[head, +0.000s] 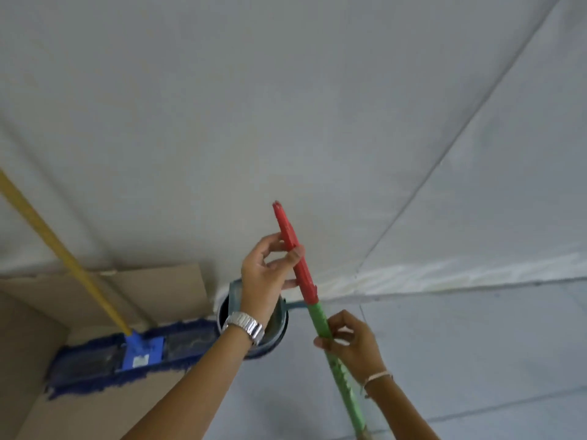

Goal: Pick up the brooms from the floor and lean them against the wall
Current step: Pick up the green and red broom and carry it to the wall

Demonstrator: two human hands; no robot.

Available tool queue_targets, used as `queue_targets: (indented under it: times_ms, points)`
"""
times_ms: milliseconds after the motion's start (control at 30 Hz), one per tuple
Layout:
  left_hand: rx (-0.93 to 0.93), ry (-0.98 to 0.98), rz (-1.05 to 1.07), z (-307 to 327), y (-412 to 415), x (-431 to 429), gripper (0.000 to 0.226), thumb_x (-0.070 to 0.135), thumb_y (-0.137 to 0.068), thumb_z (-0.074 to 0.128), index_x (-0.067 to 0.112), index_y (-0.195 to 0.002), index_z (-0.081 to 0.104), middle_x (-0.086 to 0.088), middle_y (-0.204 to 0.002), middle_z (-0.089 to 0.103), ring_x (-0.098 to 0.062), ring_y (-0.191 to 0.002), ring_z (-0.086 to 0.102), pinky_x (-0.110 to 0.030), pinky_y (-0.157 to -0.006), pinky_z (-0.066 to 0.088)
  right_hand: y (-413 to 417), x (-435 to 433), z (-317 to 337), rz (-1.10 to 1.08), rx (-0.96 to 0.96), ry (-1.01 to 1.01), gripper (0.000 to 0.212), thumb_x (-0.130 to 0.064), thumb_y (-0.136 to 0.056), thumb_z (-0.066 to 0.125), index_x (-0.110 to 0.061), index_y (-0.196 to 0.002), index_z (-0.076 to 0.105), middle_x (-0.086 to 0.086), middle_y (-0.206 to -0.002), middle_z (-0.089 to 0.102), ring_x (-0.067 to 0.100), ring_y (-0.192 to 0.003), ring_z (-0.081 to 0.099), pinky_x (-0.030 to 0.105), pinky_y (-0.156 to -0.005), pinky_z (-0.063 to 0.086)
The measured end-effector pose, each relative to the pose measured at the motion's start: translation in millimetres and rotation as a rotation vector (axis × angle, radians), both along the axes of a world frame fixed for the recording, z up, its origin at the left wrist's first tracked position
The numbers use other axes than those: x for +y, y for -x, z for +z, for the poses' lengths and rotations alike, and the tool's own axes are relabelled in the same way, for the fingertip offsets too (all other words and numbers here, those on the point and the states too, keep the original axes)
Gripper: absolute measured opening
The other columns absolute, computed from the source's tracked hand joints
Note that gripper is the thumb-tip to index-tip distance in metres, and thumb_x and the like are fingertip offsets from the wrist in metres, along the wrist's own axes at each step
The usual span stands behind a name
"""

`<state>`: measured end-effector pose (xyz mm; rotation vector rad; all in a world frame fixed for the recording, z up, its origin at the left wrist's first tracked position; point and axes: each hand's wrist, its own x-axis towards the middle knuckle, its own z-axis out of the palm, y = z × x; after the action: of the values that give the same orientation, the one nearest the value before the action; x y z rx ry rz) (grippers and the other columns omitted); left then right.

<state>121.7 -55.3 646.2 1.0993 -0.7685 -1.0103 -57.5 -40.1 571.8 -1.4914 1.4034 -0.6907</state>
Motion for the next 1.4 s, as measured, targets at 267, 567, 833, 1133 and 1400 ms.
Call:
queue_targets:
  times_ms: [267, 567, 833, 1133, 1400]
  points:
    - [-0.249, 0.160, -0.064, 237, -39, 53, 0.024, 0.015, -0.074, 0.074, 0.020, -0.093, 0.061, 0.005, -0.087, 0.063, -0.022, -0.078, 0.071, -0.042, -0.049, 0.059, -59, 36, 194, 0.084, -0.138, 0.193, 0.028, -0.002, -0.057, 0.085, -0.006, -0.068, 0.059, 0.005, -0.071, 0.066, 0.003, -0.059, 0.066, 0.015, -0.057, 0.055]
    - [-0.462, 0.336, 0.047, 397, -119, 143, 0.028, 0.016, -0.074, 0.075, 0.020, -0.100, 0.065, 0.007, -0.085, 0.065, -0.015, -0.070, 0.072, -0.030, -0.044, 0.056, -172, 89, 326, 0.198, -0.339, 0.353, 0.027, -0.008, -0.059, 0.085, -0.007, -0.071, 0.061, 0.004, -0.075, 0.067, 0.021, -0.072, 0.067, 0.034, -0.064, 0.057]
    - [-0.503, 0.288, 0.154, 434, -244, 194, 0.030, 0.020, -0.071, 0.078, 0.020, -0.099, 0.067, -0.006, -0.097, 0.066, -0.020, -0.078, 0.072, -0.035, -0.048, 0.058, -304, 125, 362, 0.296, -0.426, 0.284, 0.031, -0.005, -0.058, 0.085, -0.002, -0.076, 0.060, 0.012, -0.078, 0.065, 0.021, -0.067, 0.068, 0.033, -0.061, 0.058]
    - [-0.483, 0.185, 0.239, 423, -429, 221, 0.038, 0.022, -0.070, 0.078, 0.012, -0.105, 0.067, -0.001, -0.095, 0.065, -0.020, -0.078, 0.071, -0.038, -0.050, 0.059, -486, 147, 349, 0.354, -0.410, 0.212, 0.030, -0.001, -0.054, 0.086, -0.007, -0.070, 0.061, 0.014, -0.074, 0.065, 0.028, -0.064, 0.065, 0.038, -0.059, 0.057]
    - [-0.410, 0.121, 0.284, 379, -560, 217, 0.025, 0.021, -0.071, 0.077, 0.027, -0.092, 0.065, 0.008, -0.095, 0.065, -0.014, -0.073, 0.072, -0.033, -0.049, 0.058, -621, 143, 306, 0.366, -0.355, 0.156, 0.031, 0.003, -0.055, 0.086, -0.007, -0.066, 0.058, 0.007, -0.070, 0.065, 0.008, -0.053, 0.068, 0.021, -0.048, 0.054]
